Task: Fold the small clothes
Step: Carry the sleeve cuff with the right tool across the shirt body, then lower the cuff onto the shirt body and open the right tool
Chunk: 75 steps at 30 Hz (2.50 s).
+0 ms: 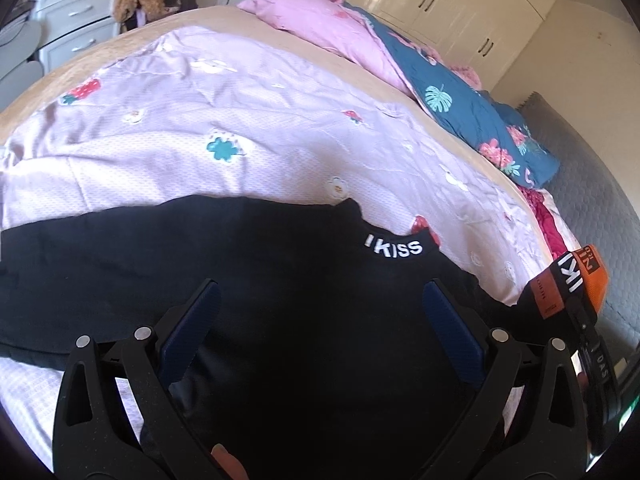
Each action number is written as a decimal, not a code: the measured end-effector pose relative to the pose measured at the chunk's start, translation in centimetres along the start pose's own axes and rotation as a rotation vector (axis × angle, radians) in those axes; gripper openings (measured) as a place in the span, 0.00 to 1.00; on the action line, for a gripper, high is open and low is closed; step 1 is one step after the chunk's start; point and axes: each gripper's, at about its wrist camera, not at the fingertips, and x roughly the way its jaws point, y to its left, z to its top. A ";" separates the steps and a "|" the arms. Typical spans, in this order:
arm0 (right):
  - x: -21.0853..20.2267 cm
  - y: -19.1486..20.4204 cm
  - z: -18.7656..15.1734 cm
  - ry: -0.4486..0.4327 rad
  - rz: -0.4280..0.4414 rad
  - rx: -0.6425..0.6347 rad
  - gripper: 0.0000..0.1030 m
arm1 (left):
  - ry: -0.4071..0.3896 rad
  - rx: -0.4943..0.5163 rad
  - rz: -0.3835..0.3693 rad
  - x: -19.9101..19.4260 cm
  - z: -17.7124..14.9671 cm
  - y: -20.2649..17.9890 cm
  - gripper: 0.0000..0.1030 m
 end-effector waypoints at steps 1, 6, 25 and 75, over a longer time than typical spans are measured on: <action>0.1 0.6 -0.2 0.007 0.005 -0.017 0.16 | 0.007 -0.009 -0.012 0.0 0.0 0.3 0.92; 0.9 2.5 -1.2 0.039 0.028 -0.075 0.16 | 0.051 -0.043 -0.092 0.7 -0.1 0.8 0.92; 4.2 3.8 -3.2 0.218 0.171 -0.104 0.42 | 0.233 -0.038 -0.190 5.8 -3.2 -0.7 0.92; 3.7 -6.9 -0.9 0.163 -0.108 0.076 0.46 | -0.034 0.080 -0.244 -0.8 -0.9 -2.7 0.05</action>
